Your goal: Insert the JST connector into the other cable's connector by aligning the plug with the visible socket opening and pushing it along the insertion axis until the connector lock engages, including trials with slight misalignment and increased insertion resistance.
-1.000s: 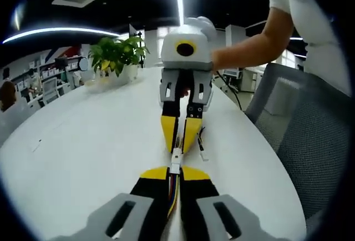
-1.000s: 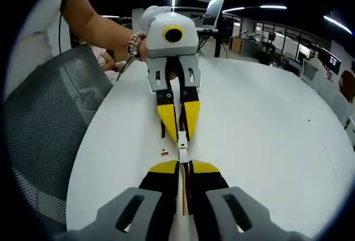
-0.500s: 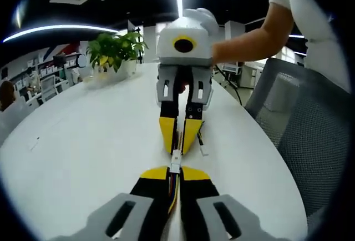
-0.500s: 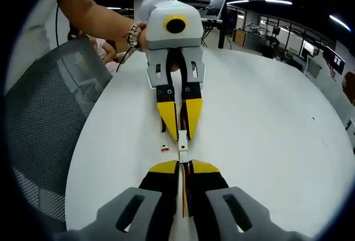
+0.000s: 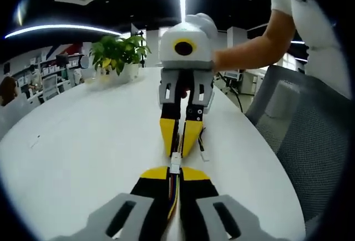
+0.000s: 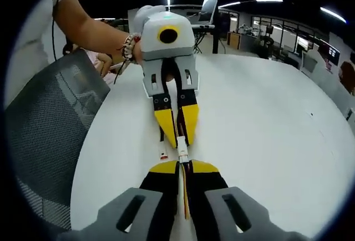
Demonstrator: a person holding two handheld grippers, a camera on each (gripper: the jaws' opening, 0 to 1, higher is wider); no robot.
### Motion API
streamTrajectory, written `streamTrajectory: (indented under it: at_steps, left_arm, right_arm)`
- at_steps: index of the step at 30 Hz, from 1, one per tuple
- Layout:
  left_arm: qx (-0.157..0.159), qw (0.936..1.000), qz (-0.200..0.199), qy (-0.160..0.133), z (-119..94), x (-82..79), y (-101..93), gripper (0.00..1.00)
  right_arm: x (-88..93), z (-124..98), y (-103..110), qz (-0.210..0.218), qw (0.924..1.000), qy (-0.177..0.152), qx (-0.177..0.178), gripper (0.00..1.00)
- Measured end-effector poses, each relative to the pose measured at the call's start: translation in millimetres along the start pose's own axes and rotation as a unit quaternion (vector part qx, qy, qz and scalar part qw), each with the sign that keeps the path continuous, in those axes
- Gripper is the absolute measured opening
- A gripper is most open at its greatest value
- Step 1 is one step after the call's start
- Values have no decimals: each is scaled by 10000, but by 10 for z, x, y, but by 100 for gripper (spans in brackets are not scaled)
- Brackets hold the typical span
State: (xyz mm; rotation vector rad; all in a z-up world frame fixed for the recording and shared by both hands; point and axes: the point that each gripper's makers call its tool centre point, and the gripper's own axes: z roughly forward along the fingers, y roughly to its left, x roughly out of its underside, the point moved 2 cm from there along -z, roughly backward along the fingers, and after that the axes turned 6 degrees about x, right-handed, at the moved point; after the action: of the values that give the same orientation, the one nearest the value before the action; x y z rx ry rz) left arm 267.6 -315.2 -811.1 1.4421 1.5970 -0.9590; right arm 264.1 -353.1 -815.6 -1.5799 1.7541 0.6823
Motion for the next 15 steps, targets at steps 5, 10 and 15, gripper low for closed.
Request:
streamTrajectory:
  at_steps: [5,10,15]
  left_arm:
    - [-6,10000,-5,-35,0,-21,9,0]
    - [-99,9999,-23,-122,0,-47,56,0]
    - [-346,9993,65,-115,5,-104,209,0]
  right_arm:
    - [-18,-2,-7,92,9999,-58,-22,3]
    - [-44,-26,-75,-49,9998,-184,91,3]
    - [-68,-50,-219,-155,9989,-293,346,4]
